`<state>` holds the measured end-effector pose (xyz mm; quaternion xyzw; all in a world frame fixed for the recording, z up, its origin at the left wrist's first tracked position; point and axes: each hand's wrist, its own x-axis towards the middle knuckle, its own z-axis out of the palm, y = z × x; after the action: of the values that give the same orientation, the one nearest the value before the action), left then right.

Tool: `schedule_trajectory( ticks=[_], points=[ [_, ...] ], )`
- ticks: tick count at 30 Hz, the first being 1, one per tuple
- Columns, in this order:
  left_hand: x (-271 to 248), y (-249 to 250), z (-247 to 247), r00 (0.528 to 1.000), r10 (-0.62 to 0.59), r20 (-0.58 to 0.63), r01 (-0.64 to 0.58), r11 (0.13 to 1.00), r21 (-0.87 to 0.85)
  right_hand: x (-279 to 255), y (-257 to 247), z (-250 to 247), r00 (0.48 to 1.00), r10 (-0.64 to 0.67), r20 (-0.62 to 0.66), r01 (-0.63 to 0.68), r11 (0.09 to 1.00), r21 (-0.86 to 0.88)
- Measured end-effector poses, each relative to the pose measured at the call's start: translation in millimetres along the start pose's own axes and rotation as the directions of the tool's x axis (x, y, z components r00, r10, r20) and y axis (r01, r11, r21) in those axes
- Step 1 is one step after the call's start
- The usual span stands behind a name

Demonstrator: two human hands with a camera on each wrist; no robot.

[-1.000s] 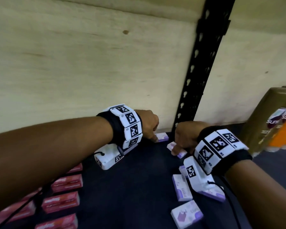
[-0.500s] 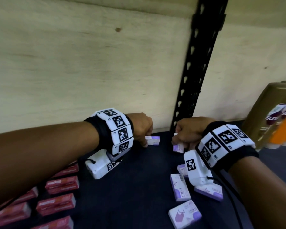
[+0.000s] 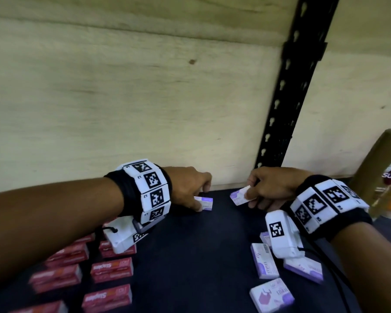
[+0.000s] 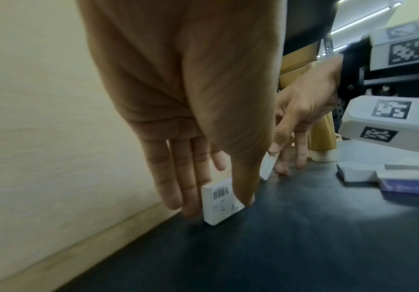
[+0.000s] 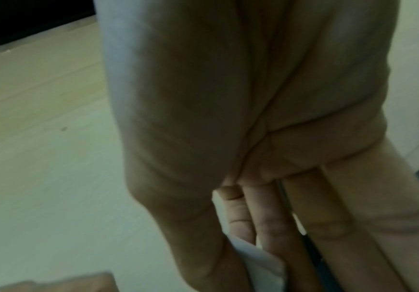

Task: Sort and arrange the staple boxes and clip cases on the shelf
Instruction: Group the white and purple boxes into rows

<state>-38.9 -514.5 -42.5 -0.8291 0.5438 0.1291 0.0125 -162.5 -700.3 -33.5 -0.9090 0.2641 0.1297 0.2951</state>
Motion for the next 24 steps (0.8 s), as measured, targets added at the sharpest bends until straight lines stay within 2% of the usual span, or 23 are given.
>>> schedule_trajectory(
  ticks=[3, 7, 12, 15, 21, 24],
  points=[
    [-1.7, 4.0, 1.9, 0.997, 0.078, -0.005, -0.078, 0.997, 0.001, 2.5, 0.7, 0.6, 0.999, -0.032, 0.004, 0.033, 0.999, -0.035],
    [-8.4, 7.9, 0.5, 0.991, 0.112, 0.074, -0.112, 0.994, -0.008, 4.4, 4.9, -1.7, 1.0, -0.027, -0.005, 0.027, 1.0, -0.015],
    [-12.8, 11.0, -2.3, 0.993, -0.002, 0.116, 0.0, 1.0, 0.012, 6.7, 3.7, 1.7, 0.999, -0.044, -0.032, 0.04, 0.994, -0.105],
    [-13.1, 7.5, -3.1, 0.996, -0.008, 0.086, 0.002, 0.997, 0.072, 8.1, -4.6, 7.2, 0.997, -0.071, -0.042, 0.062, 0.978, -0.201],
    [-13.9, -2.5, -1.7, 0.998, -0.057, 0.019, 0.053, 0.981, 0.185, 4.8, -22.5, 15.1, 0.987, -0.148, -0.066, 0.106, 0.898, -0.427],
    [-14.9, -5.2, -2.5, 0.992, -0.124, 0.039, 0.111, 0.965, 0.236, 2.6, -26.7, 17.7, 0.982, -0.177, -0.069, 0.12, 0.862, -0.492]
  ],
)
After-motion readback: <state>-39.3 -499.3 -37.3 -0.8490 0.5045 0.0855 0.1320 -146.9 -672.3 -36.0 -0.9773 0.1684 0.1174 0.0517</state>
